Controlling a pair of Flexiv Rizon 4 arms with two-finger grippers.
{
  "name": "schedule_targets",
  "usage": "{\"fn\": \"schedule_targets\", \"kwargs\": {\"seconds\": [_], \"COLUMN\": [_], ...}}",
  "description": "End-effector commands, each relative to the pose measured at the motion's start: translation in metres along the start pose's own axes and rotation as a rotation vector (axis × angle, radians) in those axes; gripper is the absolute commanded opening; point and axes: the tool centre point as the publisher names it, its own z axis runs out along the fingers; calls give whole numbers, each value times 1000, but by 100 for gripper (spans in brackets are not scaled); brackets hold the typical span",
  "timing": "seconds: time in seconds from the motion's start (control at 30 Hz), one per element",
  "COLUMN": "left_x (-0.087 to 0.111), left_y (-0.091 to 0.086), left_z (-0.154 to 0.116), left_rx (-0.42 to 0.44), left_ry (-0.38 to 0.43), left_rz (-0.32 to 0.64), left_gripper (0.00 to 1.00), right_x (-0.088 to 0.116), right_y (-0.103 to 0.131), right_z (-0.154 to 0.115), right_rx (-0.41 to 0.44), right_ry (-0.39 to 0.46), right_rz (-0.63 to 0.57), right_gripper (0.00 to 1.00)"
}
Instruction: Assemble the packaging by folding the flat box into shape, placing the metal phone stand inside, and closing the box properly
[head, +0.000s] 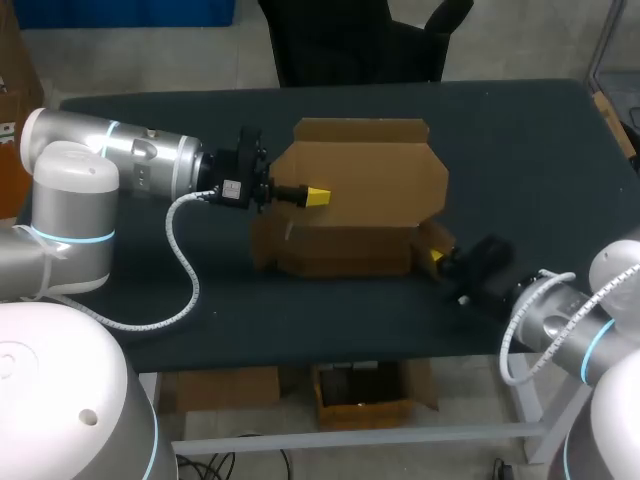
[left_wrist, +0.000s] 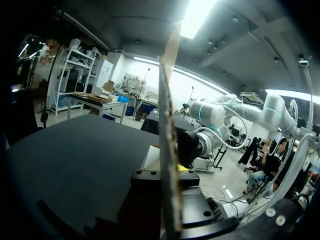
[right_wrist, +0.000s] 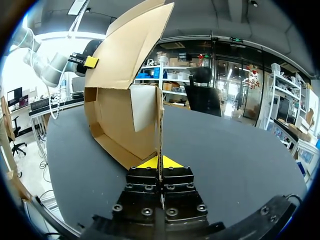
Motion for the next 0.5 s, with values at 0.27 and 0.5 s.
{"fn": "schedule_targets", "kwargs": {"seconds": [0.27, 0.5], "left_x": [-1, -1], "left_y": [2, 2], "left_z": [1, 1], "left_rx": [-1, -1], "left_ry": [2, 2], "left_rz": [1, 1], "left_gripper": [0, 0], "right_x": [13, 17], "right_y": [0, -1], "right_z": [4, 1], "right_rx": [9, 15], "right_ry": [-112, -140], "right_rz": [4, 12], "right_gripper": [6, 27]}}
